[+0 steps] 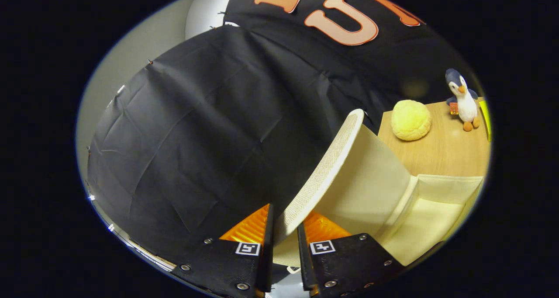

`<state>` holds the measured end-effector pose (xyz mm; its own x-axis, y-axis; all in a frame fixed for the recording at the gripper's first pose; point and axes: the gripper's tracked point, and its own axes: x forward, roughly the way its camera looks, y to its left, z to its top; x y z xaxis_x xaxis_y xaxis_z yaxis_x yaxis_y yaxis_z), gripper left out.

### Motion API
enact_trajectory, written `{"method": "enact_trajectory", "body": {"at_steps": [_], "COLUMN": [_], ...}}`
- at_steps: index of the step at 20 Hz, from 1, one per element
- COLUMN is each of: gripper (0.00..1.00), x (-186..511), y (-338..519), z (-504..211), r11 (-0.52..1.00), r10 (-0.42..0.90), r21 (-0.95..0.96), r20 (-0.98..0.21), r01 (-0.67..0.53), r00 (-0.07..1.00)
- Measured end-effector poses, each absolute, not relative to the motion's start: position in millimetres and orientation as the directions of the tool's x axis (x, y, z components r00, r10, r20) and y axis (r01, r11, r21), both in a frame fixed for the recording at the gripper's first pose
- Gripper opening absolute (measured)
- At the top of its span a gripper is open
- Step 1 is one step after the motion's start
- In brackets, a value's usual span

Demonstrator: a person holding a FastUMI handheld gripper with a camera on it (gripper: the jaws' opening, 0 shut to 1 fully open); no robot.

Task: Open the storage box then place both shoes into the box .Put the left shoe in first, then the right shoe, with the right side of both shoes facing outward in a uniform manner.

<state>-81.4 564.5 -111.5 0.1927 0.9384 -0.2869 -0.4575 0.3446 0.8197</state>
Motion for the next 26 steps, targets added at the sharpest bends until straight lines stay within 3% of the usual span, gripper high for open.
{"method": "enact_trajectory", "body": {"at_steps": [3,5,7,8,10,12,18,26], "gripper": [0.27,0.34,0.54,0.69,0.82,0.87,0.95,0.95], "x": [-85,-87,-93,-94,-89,-81,-65,-72], "y": [595,600,588,576,543,502,358,222], "z": [-124,-124,-119,-116,-123,-137,-181,-252], "r11": [0.351,0.366,0.373,0.383,0.43,0.485,0.667,0.841], "r10": [0.936,0.93,0.928,0.923,0.902,0.874,0.745,0.541], "r21": [0.826,0.817,0.79,0.77,0.724,0.681,0.568,0.404], "r20": [-0.315,-0.331,-0.331,-0.337,-0.365,-0.396,-0.504,-0.62], "r01": [-0.442,-0.445,-0.486,-0.51,-0.539,-0.549,-0.482,-0.36], "r00": [0.156,0.158,0.173,0.185,0.229,0.282,0.437,0.568]}}
